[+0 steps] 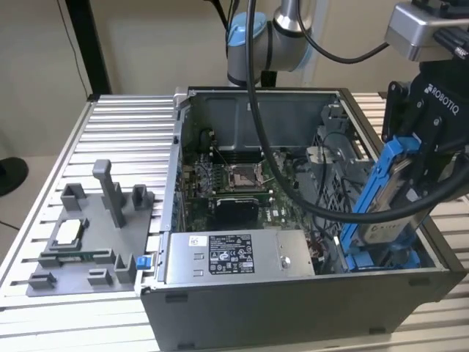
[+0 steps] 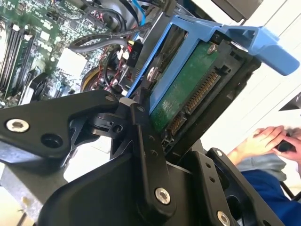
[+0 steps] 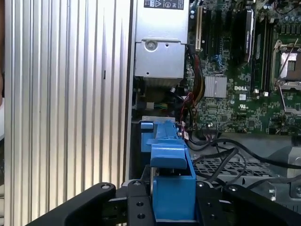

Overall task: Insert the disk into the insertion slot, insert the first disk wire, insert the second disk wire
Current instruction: 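Insert the disk into the insertion slot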

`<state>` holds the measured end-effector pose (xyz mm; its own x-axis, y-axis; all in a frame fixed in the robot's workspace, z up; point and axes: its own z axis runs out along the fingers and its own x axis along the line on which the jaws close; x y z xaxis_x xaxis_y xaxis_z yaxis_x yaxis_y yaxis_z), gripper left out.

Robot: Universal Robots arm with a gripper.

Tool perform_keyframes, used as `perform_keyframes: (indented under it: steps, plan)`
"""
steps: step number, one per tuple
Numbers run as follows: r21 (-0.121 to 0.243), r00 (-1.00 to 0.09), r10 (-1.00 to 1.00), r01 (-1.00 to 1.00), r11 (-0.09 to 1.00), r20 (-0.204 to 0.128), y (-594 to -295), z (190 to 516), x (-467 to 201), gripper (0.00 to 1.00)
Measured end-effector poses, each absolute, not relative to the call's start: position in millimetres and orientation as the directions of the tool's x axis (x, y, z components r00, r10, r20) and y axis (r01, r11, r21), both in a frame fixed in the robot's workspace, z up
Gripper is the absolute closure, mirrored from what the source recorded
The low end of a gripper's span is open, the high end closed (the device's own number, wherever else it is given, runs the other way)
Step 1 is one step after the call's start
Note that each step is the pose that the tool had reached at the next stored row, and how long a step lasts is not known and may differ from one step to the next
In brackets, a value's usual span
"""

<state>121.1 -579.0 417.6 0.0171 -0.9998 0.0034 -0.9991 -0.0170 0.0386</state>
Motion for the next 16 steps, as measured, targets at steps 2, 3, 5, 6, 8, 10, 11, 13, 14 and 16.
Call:
perform_keyframes:
  steps: [2, 3, 5, 6, 8, 10, 11, 13, 14, 16]
  plan:
    - [0.039, 0.017, -1.000, -0.999, -0.017, 0.004, -579.0, 416.0, 121.7, 1.00]
    - [0.039, 0.017, -1.000, -0.999, -0.017, 0.003, -579.0, 415.7, 122.1, 1.00]
    - [0.039, 0.017, -1.000, -0.999, -0.017, 0.003, -578.9, 415.0, 123.2, 1.00]
    - [0.039, 0.017, -1.000, -0.999, -0.017, 0.003, -578.7, 414.8, 123.6, 1.00]
    - [0.038, 0.017, -1.000, -0.999, -0.017, 0.002, -577.9, 414.4, 124.0, 1.00]
    - [0.038, 0.017, -1.000, -0.999, -0.017, 0.001, -576.8, 413.1, 124.3, 1.00]
    - [0.038, 0.017, -1.000, -0.999, -0.017, 0.002, -575.9, 413.0, 124.5, 1.00]
    - [0.038, 0.017, -1.000, -0.999, -0.017, 0.002, -574.4, 411.9, 124.6, 1.00]
    - [0.038, 0.017, -1.000, -0.999, -0.017, 0.002, -573.5, 411.5, 124.6, 1.00]
    - [0.038, 0.017, -1.000, -0.999, -0.017, 0.001, -571.9, 410.4, 124.6, 1.00]
